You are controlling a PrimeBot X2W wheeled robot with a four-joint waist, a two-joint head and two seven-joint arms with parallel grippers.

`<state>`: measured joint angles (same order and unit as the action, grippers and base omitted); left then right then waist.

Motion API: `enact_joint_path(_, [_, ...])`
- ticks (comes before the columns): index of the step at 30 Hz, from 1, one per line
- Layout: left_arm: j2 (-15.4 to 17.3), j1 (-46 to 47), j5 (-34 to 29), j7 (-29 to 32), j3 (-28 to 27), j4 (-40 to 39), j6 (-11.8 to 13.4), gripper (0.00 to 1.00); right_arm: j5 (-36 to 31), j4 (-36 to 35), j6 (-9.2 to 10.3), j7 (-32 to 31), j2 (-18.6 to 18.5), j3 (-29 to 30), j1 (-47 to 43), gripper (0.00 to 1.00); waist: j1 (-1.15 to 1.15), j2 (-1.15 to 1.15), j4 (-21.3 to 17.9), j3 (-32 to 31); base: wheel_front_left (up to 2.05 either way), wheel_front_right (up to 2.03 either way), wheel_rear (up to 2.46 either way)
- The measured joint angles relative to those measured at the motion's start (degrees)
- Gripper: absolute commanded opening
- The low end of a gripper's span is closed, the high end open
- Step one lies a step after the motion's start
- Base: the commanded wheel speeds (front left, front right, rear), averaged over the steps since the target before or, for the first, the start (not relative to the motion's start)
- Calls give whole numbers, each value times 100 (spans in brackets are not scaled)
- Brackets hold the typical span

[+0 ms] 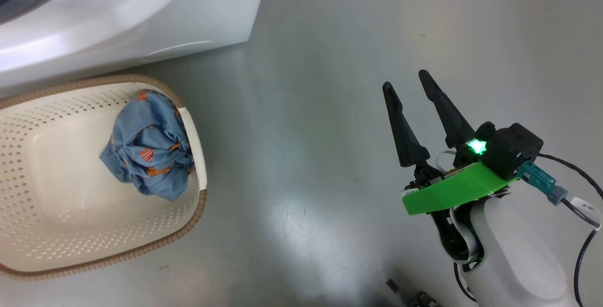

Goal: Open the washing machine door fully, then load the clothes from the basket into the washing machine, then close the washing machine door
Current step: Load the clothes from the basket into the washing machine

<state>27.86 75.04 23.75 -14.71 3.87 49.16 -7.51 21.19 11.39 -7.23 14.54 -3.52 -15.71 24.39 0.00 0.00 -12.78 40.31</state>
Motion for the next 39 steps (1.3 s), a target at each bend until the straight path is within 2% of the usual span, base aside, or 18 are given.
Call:
enact_joint_path(1, [1,3,-1,0,149,189,0,4,0,1,0,0,0,-4,0,100,0,0,4,-15,0,0,0])
enact_joint_path(2, [0,15,-1,0,194,310,0,29,0,2,0,0,0,-4,0,100,0,0,7,-22,0,0,0])
enact_joint_path(3, [1,41,22,0,281,500,0,71,0,3,0,0,1,-4,0,100,0,0,10,-33,0,0,0])
enact_joint_path(4, [3,48,34,0,389,638,0,100,0,4,0,0,0,-3,-1,100,0,0,15,-41,0,0,0])
enact_joint_path(7, [0,170,104,88,633,1094,0,100,0,13,0,0,1,-2,-1,100,0,0,31,-72,0,0,0])
enact_joint_path(13, [2,460,288,93,1018,1490,0,100,0,19,0,0,-1,-3,-1,100,0,0,56,-115,0,0,0])
enact_joint_path(18, [4,477,530,89,1267,1638,0,100,0,20,0,0,-5,-3,-1,100,0,0,68,-145,0,0,0])
enact_joint_path(24, [-21,427,888,7,1287,1551,0,100,0,30,0,0,-40,9,-2,100,0,0,94,-224,0,0,0])
enact_joint_path(32, [-76,-477,931,0,572,357,0,100,0,31,0,0,-125,97,-6,100,0,0,180,-435,0,0,0])
enact_joint_path(39, [-494,-1592,424,0,-138,-352,0,100,0,58,0,0,-225,152,-37,100,0,0,276,-754,0,0,0])
